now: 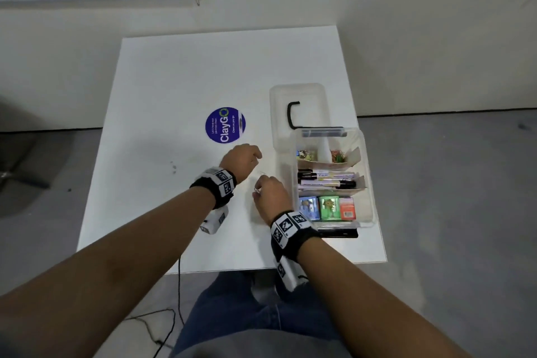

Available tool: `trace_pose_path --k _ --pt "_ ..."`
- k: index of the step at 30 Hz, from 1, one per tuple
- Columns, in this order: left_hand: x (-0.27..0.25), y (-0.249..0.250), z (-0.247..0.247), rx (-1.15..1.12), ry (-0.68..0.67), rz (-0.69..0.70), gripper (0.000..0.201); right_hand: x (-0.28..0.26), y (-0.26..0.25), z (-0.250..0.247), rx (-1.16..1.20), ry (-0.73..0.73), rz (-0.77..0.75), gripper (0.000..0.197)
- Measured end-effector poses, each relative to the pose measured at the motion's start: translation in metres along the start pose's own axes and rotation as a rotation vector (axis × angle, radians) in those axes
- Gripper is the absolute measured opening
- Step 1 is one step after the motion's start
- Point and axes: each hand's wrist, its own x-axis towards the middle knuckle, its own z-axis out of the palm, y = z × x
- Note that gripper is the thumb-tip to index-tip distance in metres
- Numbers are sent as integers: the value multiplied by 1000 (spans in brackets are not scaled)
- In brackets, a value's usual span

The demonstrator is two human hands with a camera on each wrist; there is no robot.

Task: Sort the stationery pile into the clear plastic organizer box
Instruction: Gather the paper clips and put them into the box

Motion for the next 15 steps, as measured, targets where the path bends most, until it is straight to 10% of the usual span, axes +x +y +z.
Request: trace_pose_path --k 15 --pt "15 -14 31 364 -162 177 18 31 9 45 -155 14 221 34"
